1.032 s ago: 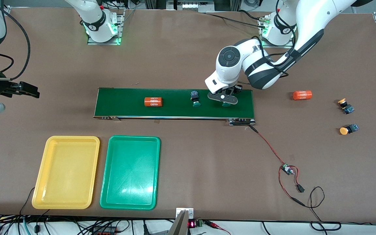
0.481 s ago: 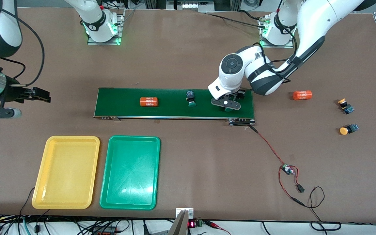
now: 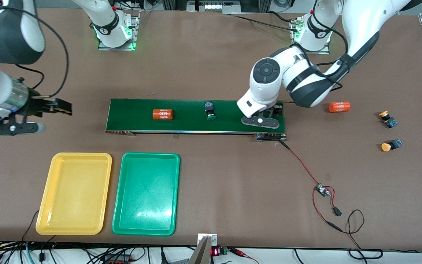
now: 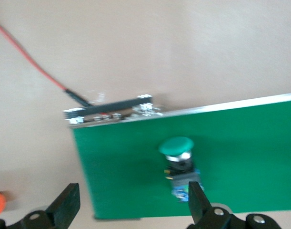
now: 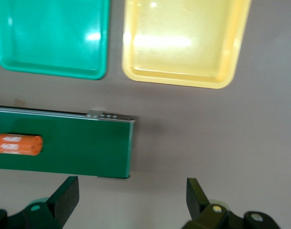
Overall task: Sort buttons by color to trays
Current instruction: 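Reach the right gripper to the belt while the left gripper returns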
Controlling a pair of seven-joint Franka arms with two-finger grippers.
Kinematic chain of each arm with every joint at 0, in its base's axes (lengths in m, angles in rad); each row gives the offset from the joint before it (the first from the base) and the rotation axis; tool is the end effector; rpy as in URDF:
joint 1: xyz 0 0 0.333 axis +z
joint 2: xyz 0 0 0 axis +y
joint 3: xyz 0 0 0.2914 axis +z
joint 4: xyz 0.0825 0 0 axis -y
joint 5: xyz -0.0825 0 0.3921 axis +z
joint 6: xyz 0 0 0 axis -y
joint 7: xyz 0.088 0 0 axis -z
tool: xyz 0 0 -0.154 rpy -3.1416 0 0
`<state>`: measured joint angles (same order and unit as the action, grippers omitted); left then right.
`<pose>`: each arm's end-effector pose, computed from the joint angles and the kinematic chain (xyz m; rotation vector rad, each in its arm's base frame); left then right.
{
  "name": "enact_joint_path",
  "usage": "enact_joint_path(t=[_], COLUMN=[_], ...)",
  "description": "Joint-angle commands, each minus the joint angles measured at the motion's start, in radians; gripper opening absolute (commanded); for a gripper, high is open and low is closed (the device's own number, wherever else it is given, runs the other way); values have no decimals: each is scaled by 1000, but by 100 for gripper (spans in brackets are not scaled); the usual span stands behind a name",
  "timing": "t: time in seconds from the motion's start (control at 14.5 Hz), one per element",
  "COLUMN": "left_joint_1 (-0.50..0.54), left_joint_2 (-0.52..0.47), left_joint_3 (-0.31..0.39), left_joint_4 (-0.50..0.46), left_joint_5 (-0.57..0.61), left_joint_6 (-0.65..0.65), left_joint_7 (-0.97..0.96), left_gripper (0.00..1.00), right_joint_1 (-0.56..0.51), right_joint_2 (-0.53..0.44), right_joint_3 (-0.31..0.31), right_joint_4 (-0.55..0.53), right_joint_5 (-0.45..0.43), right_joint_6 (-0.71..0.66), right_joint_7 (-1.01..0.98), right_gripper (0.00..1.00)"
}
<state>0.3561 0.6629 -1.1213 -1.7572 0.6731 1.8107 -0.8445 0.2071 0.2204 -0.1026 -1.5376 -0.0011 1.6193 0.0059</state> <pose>0.5152 -0.3328 0.2728 -2.9772 0.1946 0.1445 0.6068 0.0675 0.4434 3.0994 0.1546 -0.2114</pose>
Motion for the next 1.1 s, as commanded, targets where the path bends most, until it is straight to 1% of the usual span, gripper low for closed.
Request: enact_joint_path(t=[0.0,0.14,0.21,0.34,0.55,0.76,0.89,1.03], left_joint_1=[76,171,211,266,297,314,320,322], left_joint_2=[12,14,21,29,29,34,38,40], left_joint_3=[1,6,20,67,127,146,155,169], left_joint_4=[76,79,81,81,82,70,76,79], left_joint_5=[13,13,13,13,16,8,6,6], left_joint_6=[-80,-79,-77,-71,-70,-77,-77,-77], left_joint_7=[27,60,88,164,264,292,317,375], left_gripper=[100,100,100,100,100,100,100,100], right_joint_1=[66,92,107,156,262,357,393,445], right_joint_2=[31,63,74,99,134,157,175,212], right_joint_3=[-3,-3,-3,-3,-5,-5,-5,-5], right_joint_4=[5,5,5,5,5,5,4,2], right_joint_5=[53,131,154,156,141,141,139,139], right_joint_6=[28,43,62,82,106,143,149,184], right_joint_7=[28,42,80,143,294,451,485,500], right_gripper=[100,100,100,100,100,100,100,100])
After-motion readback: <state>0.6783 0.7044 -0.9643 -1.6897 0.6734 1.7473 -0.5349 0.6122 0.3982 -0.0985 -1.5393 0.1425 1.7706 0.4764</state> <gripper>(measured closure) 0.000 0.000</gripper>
